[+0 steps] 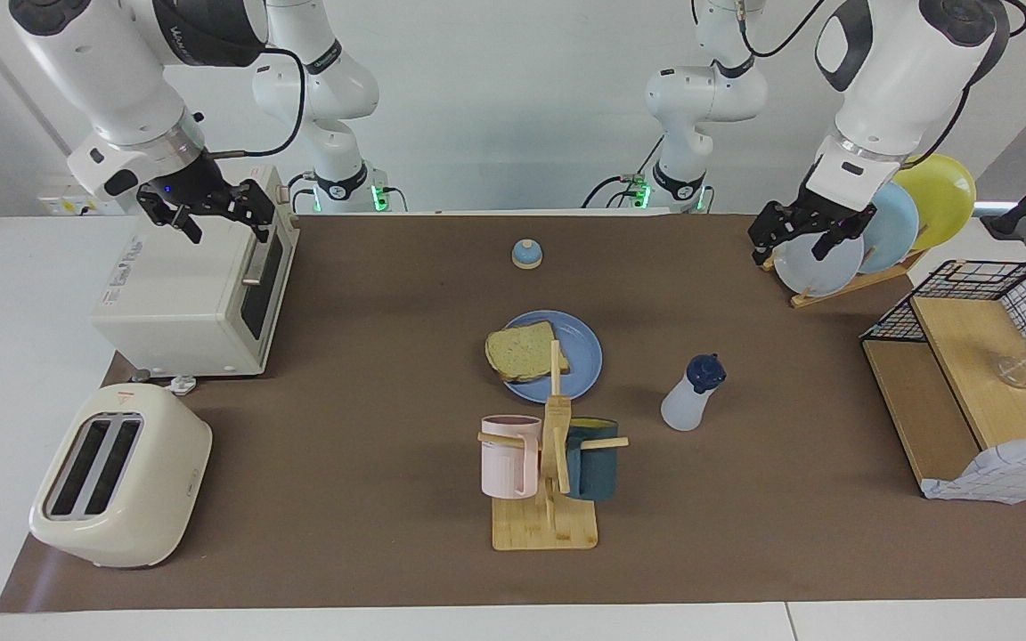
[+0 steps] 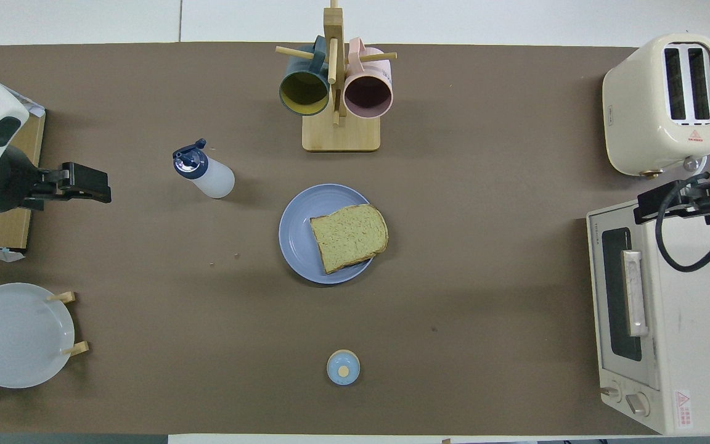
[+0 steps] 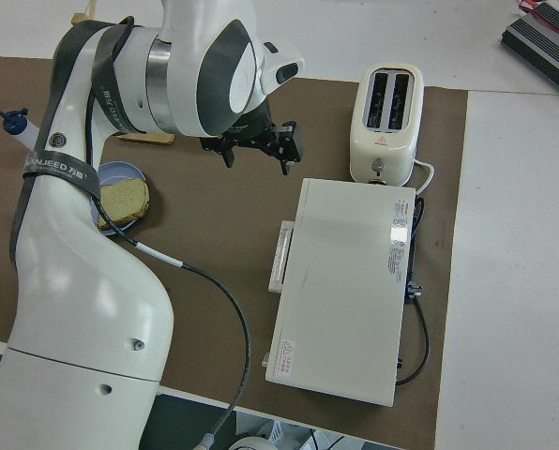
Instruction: Put bread on plate and add seasoning
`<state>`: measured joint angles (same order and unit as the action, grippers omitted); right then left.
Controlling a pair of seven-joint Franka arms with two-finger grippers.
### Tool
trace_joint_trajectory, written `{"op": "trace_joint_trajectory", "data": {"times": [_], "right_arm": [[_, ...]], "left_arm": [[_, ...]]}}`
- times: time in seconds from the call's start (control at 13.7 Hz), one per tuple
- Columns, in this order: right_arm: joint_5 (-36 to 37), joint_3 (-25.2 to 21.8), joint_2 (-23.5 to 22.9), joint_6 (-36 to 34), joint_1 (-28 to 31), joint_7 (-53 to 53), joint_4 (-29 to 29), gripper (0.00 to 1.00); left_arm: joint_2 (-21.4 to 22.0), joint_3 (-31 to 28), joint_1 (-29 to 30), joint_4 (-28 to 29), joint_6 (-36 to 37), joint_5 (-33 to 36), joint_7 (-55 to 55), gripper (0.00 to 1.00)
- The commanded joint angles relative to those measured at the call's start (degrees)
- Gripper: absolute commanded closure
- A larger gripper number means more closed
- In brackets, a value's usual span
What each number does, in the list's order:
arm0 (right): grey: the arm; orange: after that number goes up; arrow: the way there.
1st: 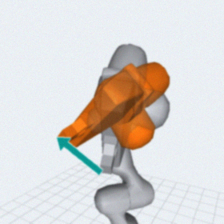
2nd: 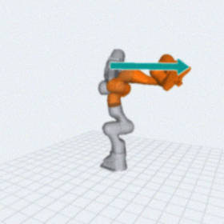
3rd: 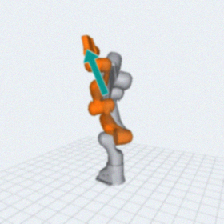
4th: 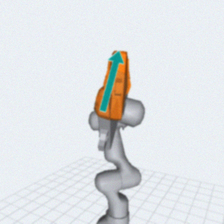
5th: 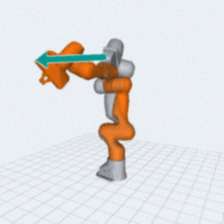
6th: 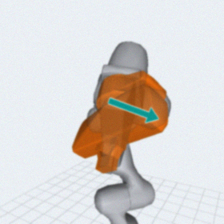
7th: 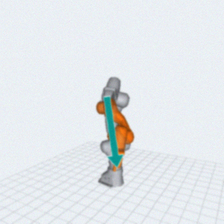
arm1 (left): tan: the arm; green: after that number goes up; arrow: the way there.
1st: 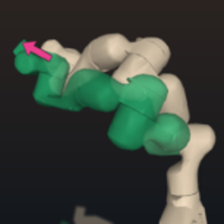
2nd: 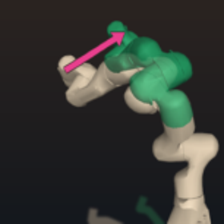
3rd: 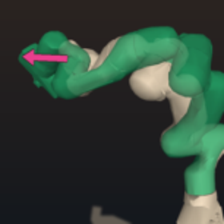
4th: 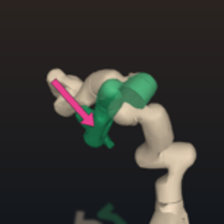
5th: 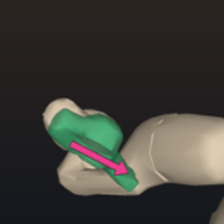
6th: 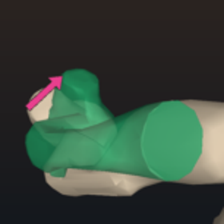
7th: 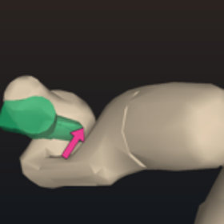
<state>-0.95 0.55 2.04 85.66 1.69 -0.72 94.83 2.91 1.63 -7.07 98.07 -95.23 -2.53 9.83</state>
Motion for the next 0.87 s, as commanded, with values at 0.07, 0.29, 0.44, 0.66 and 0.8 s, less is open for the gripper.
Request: {"op": "trace_joint_trajectory", "data": {"times": [0.07,0.29,0.44,0.66,0.8], "right_arm": [[-0.28,0.33,-0.02,-0.58,0.6,0.98,-0.43,0.0],[-0.19,0.33,-0.02,-0.58,0.6,1.07,-0.43,0.0],[-0.28,0.33,-0.02,-0.58,0.6,0.98,-0.43,0.0],[-0.19,0.33,-0.02,-0.58,0.6,0.98,-0.43,0.0],[-0.19,0.33,-0.02,-0.58,0.6,0.98,-0.43,0.0]], "left_arm": [[-0.54,0.13,-1.01,-1.31,2.15,-0.72,-1.04,0.0],[-1.33,-0.13,-1.02,-1.74,1.98,-0.02,-1.56,0.0],[-2.9,-0.22,-0.84,-2.36,1.54,0.16,-1.65,0.0],[-2.65,-0.22,-0.84,-2.54,2.24,0.16,-2.35,0.0],[-2.48,-0.13,-0.84,-2.54,2.24,0.6,-2.36,0.0]]}}
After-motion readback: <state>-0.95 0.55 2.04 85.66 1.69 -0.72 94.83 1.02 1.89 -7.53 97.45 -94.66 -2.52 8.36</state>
